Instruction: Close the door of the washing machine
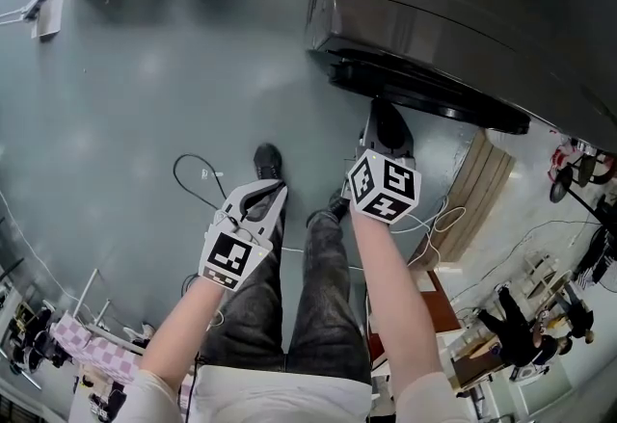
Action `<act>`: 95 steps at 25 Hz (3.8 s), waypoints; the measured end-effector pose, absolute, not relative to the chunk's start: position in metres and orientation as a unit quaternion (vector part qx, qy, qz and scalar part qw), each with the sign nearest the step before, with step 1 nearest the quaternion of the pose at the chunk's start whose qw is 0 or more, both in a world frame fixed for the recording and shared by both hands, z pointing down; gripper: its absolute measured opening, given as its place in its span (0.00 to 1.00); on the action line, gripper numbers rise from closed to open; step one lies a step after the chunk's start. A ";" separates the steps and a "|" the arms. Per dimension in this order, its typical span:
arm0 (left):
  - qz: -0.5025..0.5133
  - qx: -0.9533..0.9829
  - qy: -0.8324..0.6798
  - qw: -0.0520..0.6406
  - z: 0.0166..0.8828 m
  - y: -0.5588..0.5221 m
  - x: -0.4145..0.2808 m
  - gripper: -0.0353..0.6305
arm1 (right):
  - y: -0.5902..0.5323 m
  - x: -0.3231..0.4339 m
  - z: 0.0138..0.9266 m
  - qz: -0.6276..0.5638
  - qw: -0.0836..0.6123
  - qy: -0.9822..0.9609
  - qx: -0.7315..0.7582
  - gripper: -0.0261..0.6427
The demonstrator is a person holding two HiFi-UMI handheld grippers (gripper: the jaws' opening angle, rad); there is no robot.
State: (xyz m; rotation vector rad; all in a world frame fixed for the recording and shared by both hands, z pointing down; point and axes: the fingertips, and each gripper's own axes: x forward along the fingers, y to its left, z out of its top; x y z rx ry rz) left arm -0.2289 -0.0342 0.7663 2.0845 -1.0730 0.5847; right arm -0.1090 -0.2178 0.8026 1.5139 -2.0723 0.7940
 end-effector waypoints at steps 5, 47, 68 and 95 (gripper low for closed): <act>0.230 0.803 -0.418 0.357 0.773 -0.034 -0.236 0.07 | -0.223 -0.108 0.803 0.287 0.227 -0.750 0.551 0.13; 0.184 0.853 -0.419 0.250 0.464 -0.091 -0.252 0.07 | -0.136 -0.072 0.483 0.235 0.238 -0.812 0.479 0.09; 0.109 0.876 -0.439 0.170 0.246 -0.075 -0.223 0.07 | -0.083 0.001 0.232 0.138 0.145 -0.856 0.478 0.09; 0.084 0.869 -0.468 0.136 0.188 -0.046 -0.206 0.07 | -0.055 0.036 0.183 0.100 0.110 -0.872 0.466 0.09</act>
